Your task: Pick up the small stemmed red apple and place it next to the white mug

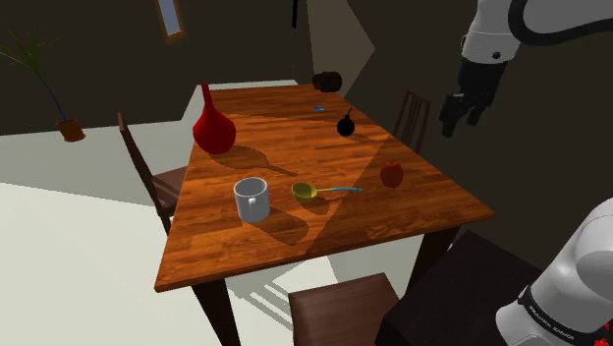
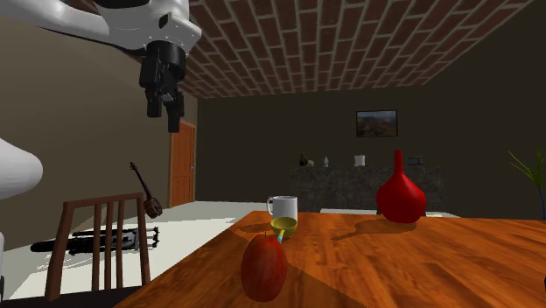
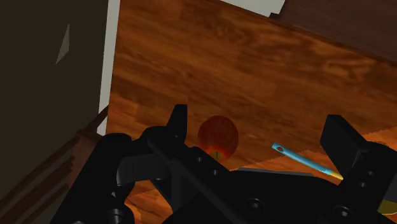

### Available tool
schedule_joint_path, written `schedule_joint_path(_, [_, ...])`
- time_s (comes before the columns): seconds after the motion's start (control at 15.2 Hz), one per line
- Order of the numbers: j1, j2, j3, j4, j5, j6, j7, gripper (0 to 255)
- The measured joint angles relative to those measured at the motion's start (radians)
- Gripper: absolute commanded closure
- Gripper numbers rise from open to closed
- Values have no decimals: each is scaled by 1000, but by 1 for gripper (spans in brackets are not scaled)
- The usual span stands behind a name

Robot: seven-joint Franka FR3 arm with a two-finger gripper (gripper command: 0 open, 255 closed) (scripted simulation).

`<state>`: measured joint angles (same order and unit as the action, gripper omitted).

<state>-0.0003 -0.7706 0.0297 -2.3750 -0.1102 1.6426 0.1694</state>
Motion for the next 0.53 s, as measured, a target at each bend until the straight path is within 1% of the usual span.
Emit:
schedule_joint_path(0.13, [-1,11,-4,-4,1,14,0,0])
schedule_joint_path(0.53, [-21,171,-70,-19,9,182,-26,0])
